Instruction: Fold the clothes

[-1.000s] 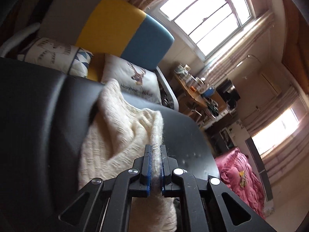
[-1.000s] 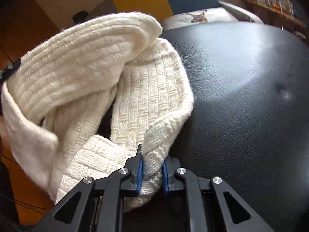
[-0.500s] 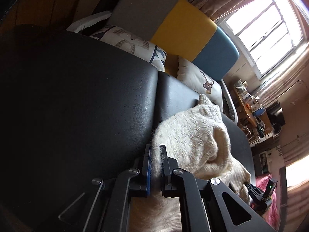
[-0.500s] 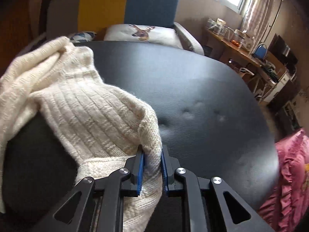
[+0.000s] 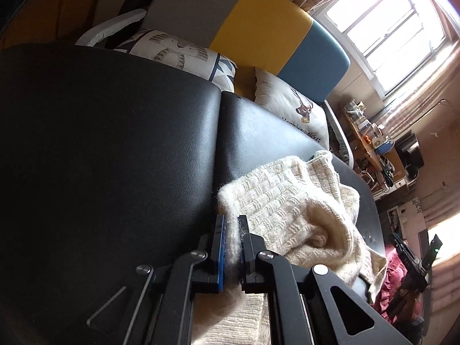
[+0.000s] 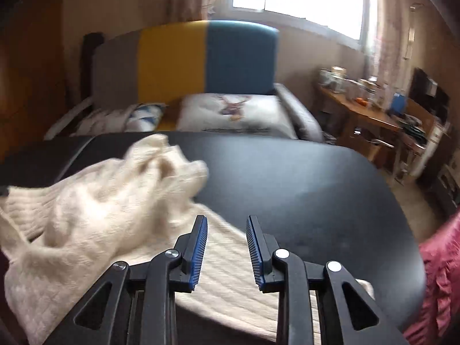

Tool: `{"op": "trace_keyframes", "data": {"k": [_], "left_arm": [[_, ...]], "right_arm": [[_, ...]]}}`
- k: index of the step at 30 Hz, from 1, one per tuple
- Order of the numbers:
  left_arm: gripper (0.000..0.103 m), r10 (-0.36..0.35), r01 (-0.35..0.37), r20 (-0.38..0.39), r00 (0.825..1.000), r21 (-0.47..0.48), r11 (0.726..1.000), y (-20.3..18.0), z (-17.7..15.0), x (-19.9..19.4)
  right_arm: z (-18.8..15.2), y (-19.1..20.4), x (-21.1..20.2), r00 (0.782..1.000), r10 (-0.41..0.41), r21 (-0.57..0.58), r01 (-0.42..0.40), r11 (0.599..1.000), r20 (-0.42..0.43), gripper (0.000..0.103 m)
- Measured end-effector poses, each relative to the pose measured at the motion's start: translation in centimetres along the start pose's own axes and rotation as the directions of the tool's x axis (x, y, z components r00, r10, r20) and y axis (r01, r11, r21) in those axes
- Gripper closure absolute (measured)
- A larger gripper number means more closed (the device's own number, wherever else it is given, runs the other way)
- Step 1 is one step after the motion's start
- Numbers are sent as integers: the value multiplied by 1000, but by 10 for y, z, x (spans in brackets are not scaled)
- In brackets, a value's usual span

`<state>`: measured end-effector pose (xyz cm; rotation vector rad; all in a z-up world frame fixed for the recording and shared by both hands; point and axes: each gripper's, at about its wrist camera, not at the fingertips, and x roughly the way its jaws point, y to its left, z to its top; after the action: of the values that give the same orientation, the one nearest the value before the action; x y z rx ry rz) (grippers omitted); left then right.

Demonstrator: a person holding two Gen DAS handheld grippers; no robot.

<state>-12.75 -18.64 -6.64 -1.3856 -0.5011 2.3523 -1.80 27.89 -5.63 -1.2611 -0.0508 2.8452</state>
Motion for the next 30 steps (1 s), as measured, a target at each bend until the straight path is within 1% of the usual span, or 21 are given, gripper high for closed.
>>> {"op": "trace_keyframes", "data": {"k": [2, 3, 4, 7, 9, 13, 16, 19, 21, 23, 24, 26, 27, 28, 29, 30], "left_arm": [[95, 43, -43, 7, 999, -2, 999, 2, 4, 0], [95, 56, -56, 9, 998, -12, 998, 6, 6, 0], [95, 69, -69, 11, 998, -21, 997, 10, 8, 0], [95, 122, -121, 14, 992, -50, 991, 28, 14, 0], [95, 153, -152, 9, 988, -69, 986, 42, 17, 3], [95, 211, -211, -8, 978, -98, 973, 65, 21, 13], [95, 242, -244, -32, 970, -108, 964, 78, 21, 23], [95, 237, -241, -47, 970, -122, 963, 88, 22, 26], [94, 178, -185, -60, 982, -169, 968, 95, 22, 21], [92, 96, -106, -55, 994, -226, 968, 102, 20, 9], [89, 78, -86, -44, 996, -243, 966, 106, 20, 0], [89, 110, -110, -14, 994, -244, 964, 112, 18, -21], [89, 147, -143, 0, 989, -230, 963, 113, 16, -34], [89, 175, -169, 13, 985, -207, 964, 111, 11, -45], [89, 191, -184, 23, 981, -174, 967, 106, 4, -55], [86, 206, -200, 32, 978, -131, 971, 100, -4, -64]], "right_arm": [[-4, 29, 36, 994, 72, -68, -78, 995, -84, 75], [-8, 39, 54, 988, 75, -105, -89, 990, -131, 77], [-12, 44, 73, 983, 54, -128, -77, 989, -175, 78], [-12, 33, 104, 983, 28, -97, -46, 994, -184, 77], [-2, 19, 114, 980, 7, -47, -17, 999, -201, 76], [13, 7, 130, 971, -137, -141, 111, 984, -197, 75], [23, -7, 140, 965, -170, -147, 142, 979, -200, 74], [33, -20, 138, 964, -134, -82, 118, 990, -230, 73], [36, -26, 132, 962, -103, -29, 98, 995, -253, 73], [34, -23, 106, 977, -68, 11, 72, 997, -204, 73], [30, -19, 90, 983, -32, 32, 38, 999, -179, 73], [20, -10, 60, 989, 40, 60, -31, 998, -140, 73], [14, -4, 46, 989, 75, 68, -67, 995, -125, 73], [9, 4, 34, 986, 117, 74, -109, 991, -116, 73], [2, 10, 26, 982, 151, 80, -143, 987, -114, 71], [-4, 17, 18, 976, 185, 85, -176, 981, -112, 71]]}}
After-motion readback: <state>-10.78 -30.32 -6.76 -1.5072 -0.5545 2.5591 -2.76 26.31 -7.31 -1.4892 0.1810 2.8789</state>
